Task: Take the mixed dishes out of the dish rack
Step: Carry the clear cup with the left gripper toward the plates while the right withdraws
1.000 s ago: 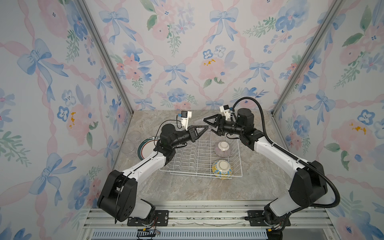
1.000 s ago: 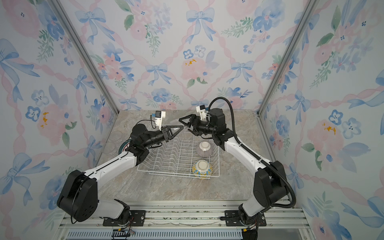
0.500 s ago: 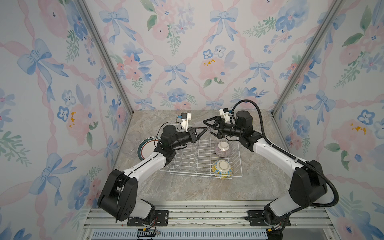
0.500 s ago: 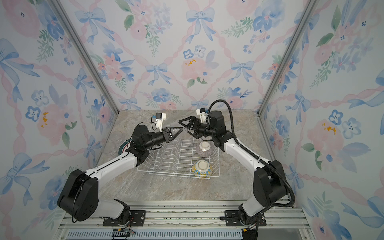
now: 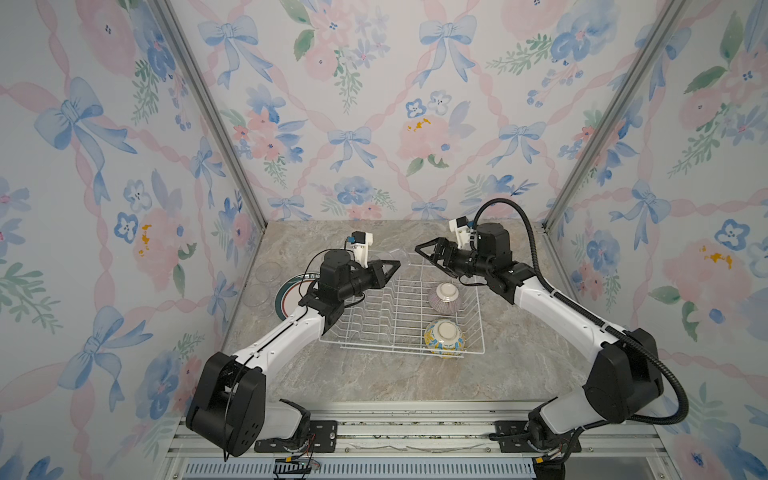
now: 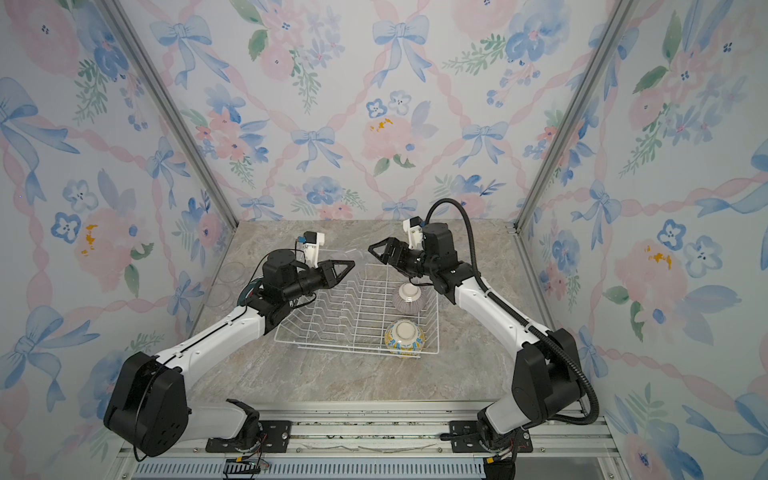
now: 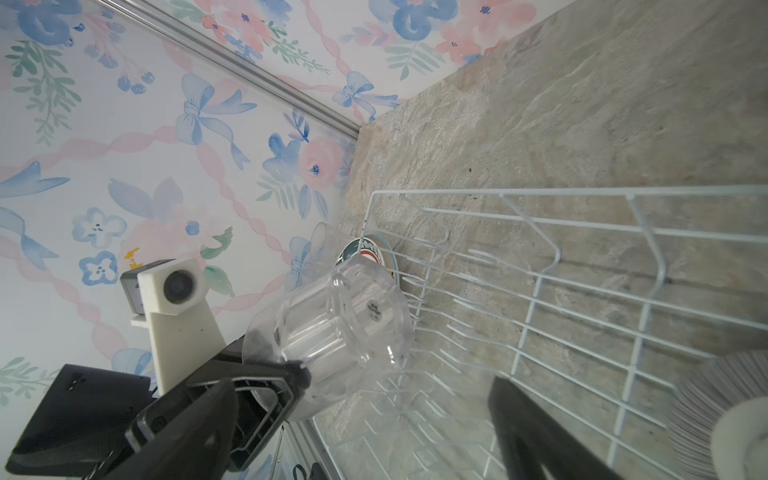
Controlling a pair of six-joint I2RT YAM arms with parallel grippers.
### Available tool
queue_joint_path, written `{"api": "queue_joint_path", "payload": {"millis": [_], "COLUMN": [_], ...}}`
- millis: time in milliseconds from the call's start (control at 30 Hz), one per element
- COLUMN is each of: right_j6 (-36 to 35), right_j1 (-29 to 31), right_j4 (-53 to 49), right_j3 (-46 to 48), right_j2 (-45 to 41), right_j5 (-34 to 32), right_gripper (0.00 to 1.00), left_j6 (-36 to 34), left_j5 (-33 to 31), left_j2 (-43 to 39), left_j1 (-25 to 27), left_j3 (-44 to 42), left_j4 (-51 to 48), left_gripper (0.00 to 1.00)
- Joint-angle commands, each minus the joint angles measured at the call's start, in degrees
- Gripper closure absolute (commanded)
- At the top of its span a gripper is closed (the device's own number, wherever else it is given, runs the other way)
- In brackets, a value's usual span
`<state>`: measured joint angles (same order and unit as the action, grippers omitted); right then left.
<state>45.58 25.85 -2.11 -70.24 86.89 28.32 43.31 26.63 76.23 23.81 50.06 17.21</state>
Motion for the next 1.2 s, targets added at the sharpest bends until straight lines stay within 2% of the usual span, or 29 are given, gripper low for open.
{"api": "queue_joint_path", "payload": {"millis": [0, 167, 367, 500, 867, 1033, 1167], "right_j6": [-7.4, -12.9, -15.0, -15.6, -15.5, -14.6, -13.8], "right_j1": [-0.4, -1.1, -4.4, -5.7, -8.3, -9.2, -9.8], "right_j4": [-6.2, -10.5, -11.5, -11.3, -9.1, -7.8, -6.7], "right_j3": [-1.4, -2.1, 0.9, 2.2, 4.3, 5.4, 6.4], "right_j2": [-1.8, -1.7, -2.4, -2.4, -1.0, -0.8, -1.0], "right_j5": [-5.0, -8.2, -9.1, -8.1, -4.5, -3.0, -1.8], "right_gripper": [0.03, 0.03, 0.03, 0.04, 0.03, 0.03, 0.03], "left_j6": [-4.6, -8.7, -7.2, -6.4, -5.5, -5.4, -6.8], "left_j5": [-5.7, -17.2, -20.5, -24.3, -27.8, -29.6, -28.4], "left_j2": [-4.2, -11.5, -22.4, -26.8, -30.2, -29.6, -28.6], "left_j1": [-0.9, -2.1, -7.3, -10.5, -18.6, -23.5, -28.3], "left_j3": [3.7, 3.1, -1.8, -3.3, -6.1, -7.1, -7.4], "left_j4": [-10.4, -23.0, -31.3, -38.1, -52.6, -55.2, -55.3], "left_gripper": [1.0, 1.0, 1.0, 1.0, 1.0, 1.0, 1.0]}}
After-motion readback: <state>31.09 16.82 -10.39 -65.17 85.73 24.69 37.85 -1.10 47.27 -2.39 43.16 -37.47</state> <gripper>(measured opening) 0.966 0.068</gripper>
